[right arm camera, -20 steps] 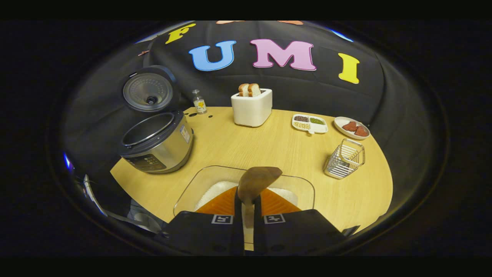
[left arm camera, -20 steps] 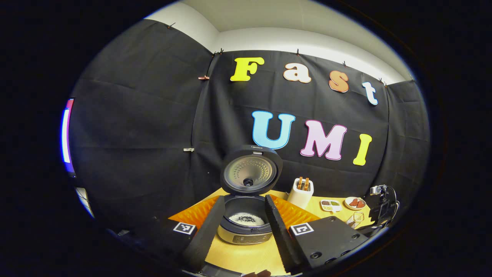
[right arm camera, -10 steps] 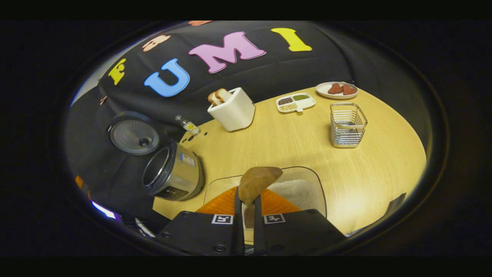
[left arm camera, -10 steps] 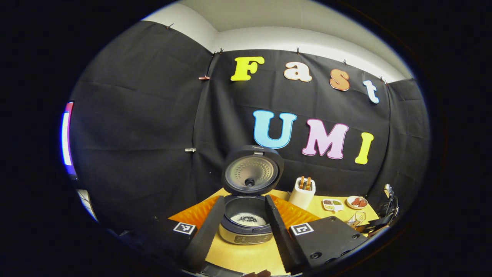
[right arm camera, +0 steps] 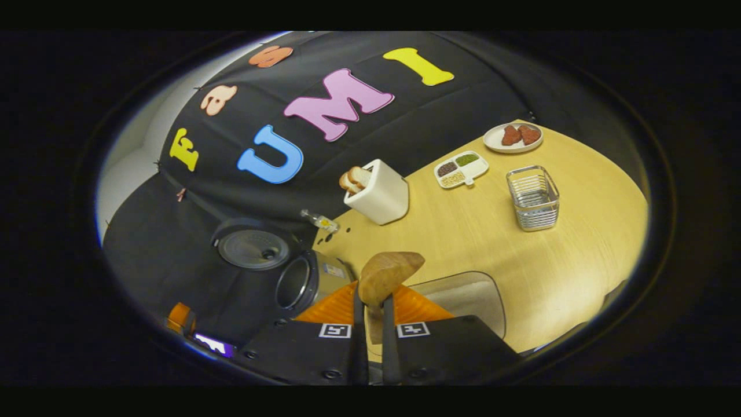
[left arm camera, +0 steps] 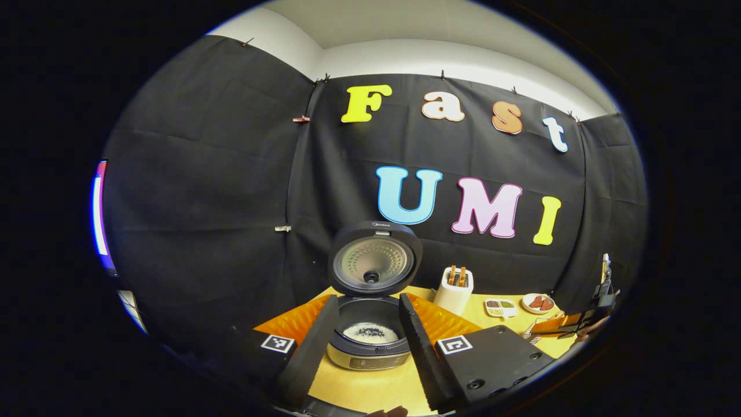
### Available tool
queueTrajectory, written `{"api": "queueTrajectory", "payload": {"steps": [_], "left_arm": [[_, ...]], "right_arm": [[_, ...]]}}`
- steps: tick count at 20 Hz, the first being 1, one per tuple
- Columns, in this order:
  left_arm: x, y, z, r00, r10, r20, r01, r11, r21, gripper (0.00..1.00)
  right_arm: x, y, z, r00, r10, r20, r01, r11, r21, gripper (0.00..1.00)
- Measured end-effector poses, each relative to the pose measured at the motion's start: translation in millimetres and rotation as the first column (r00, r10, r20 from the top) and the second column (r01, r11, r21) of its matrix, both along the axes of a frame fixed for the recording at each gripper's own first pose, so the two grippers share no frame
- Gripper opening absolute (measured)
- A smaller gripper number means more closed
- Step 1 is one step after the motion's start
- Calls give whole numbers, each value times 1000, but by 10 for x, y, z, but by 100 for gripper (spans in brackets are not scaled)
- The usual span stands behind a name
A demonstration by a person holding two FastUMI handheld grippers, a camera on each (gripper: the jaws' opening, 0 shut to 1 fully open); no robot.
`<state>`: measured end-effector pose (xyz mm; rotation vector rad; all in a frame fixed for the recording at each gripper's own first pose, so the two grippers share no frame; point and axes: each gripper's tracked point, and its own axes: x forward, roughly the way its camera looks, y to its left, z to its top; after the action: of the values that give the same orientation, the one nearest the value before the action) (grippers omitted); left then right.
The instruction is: Close the left gripper, press the button to open the rice cooker; take a wooden spoon from the chopstick holder with the right hand, scoop a spoonful of rice and pour it into the rice cooker, then put the wooden spoon back into the chopstick holder.
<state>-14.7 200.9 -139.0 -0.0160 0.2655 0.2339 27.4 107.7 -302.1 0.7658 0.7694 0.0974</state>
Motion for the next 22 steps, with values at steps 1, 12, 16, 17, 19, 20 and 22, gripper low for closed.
{"api": "queueTrajectory", "payload": {"steps": [1,12,16,17,19,20,22], "left_arm": [[-9,24,-8,1000,6,-1,-6,1000,1,75],[-319,408,115,995,98,24,-99,995,11,75],[-447,545,107,991,129,29,-129,992,5,75],[-473,563,103,990,135,30,-135,991,6,75],[-526,615,119,989,147,33,-148,989,6,75],[-552,643,124,988,153,35,-153,988,5,75],[-611,673,115,986,163,36,-163,987,-2,75]], "right_arm": [[53,63,87,1000,4,14,-4,1000,17,18],[690,1333,637,981,148,123,-162,979,120,11],[856,1915,525,966,222,133,-235,968,88,9],[891,2038,488,963,236,132,-248,966,74,14],[988,2236,413,958,254,136,-263,964,50,14],[1027,2321,381,956,261,138,-268,963,37,14],[1119,2455,302,950,279,140,-281,960,-7,14]]}}
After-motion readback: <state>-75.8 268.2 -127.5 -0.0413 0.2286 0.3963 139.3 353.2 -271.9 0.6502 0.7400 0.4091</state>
